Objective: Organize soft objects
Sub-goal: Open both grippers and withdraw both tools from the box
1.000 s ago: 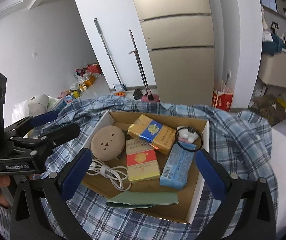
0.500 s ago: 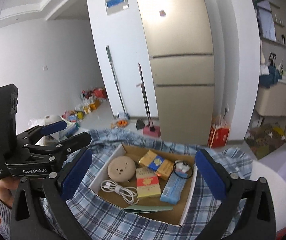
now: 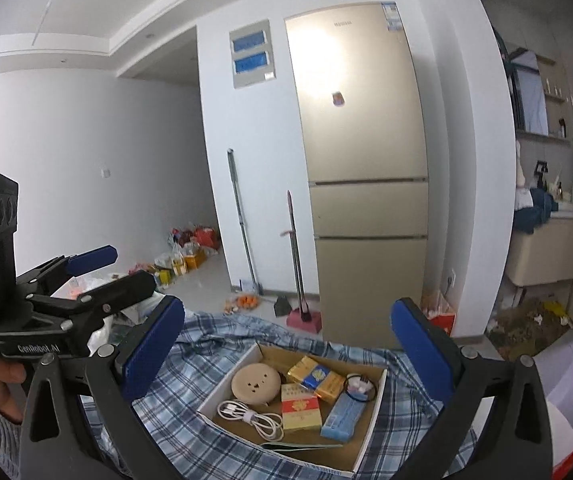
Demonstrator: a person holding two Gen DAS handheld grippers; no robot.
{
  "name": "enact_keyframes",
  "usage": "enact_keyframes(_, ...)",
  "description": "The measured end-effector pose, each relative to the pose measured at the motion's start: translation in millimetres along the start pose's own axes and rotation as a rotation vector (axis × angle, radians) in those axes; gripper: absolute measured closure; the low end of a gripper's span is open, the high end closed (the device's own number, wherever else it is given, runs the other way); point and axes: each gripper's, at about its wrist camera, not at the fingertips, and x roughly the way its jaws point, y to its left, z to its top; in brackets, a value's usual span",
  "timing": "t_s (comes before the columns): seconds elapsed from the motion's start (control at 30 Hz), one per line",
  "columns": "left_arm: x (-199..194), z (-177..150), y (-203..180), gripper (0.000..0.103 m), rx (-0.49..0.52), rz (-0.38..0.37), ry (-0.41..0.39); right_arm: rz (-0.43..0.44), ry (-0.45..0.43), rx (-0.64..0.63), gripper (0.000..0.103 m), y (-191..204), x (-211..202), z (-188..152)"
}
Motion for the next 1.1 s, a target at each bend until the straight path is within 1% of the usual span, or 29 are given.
enact_keyframes(0.1,-18.8,9.5,-8.1,0.000,0.021,0.022,-0.038,0.022,-0.023,-0.026,0.000,10.9,-16.7,9.0)
enact_keyframes(0.17,-31.6,17.7,-12.0,0.000,0.017,0.037,-0.049,0.005,-0.044,-0.056,0.000,21.0,-29.5,13.3)
enact_keyframes(0.27,-51.0,27.6,-18.3,0.000,0.043,0.040,-0.057,-0.015,-0.068,-0.109,0.000,34.8,-44.4,22.0)
enact_keyframes(0.37,-82.2,31.8,-25.5,0.000,0.083,0.084,-0.097,-0.015,-0.096,-0.150,0.000,49.4,-59.7,28.0)
enact_keyframes(0.4,-94.2,30.5,-25.8,0.000,0.078,0.091,-0.111,-0.018,-0.099,-0.154,0.000,53.3,-65.0,28.3)
enact_keyframes(0.47,-112.2,26.7,-23.0,0.000,0.048,0.074,-0.128,-0.023,-0.121,-0.155,0.000,60.5,-79.2,25.4)
enact_keyframes(0.53,-129.6,16.6,-17.6,0.000,0.012,0.045,-0.157,-0.032,-0.167,-0.145,0.000,64.7,-97.2,18.3)
enact_keyframes(0.57,-136.1,10.5,-15.3,0.000,0.003,0.042,-0.161,-0.033,-0.207,-0.141,0.000,66.6,-108.3,11.7)
enact_keyframes(0.63,-145.1,-3.3,-13.2,0.000,0.020,0.058,-0.147,-0.034,-0.242,-0.158,0.000,70.6,-123.6,-1.6)
enact_keyframes(0.7,-150.4,-17.6,-10.7,0.000,0.038,0.083,-0.135,-0.062,-0.240,-0.195,0.000,76.7,-131.4,-17.1)
enact_keyframes(0.77,-155.9,-29.9,-8.7,0.000,0.033,0.096,-0.135,-0.100,-0.227,-0.227,0.000,83.0,-134.3,-35.0)
enact_keyframes(0.8,-158.3,-38.7,-7.1,0.000,0.025,0.098,-0.135,-0.121,-0.221,-0.237,0.000,85.0,-135.3,-43.3)
enact_keyframes(0.87,-160.4,-53.3,-5.8,0.000,0.015,0.078,-0.137,-0.161,-0.218,-0.246,0.000,87.7,-136.8,-61.0)
enact_keyframes(0.93,-159.4,-71.0,-8.2,0.000,0.030,0.069,-0.136,-0.163,-0.217,-0.256,0.000,90.0,-139.6,-77.4)
enact_keyframes(1.0,-154.3,-91.3,-10.4,0.000,0.052,0.082,-0.142,-0.147,-0.208,-0.249,0.000,89.8,-139.4,-92.6)
enact_keyframes(1.03,-150.2,-98.9,-9.3,0.000,0.054,0.079,-0.133,-0.129,-0.205,-0.240,0.000,88.4,-137.6,-100.9)
enact_keyframes(1.1,-138.3,-119.0,-8.2,0.000,0.039,0.061,-0.088,-0.105,-0.184,-0.230,0.000,85.3,-132.4,-115.5)
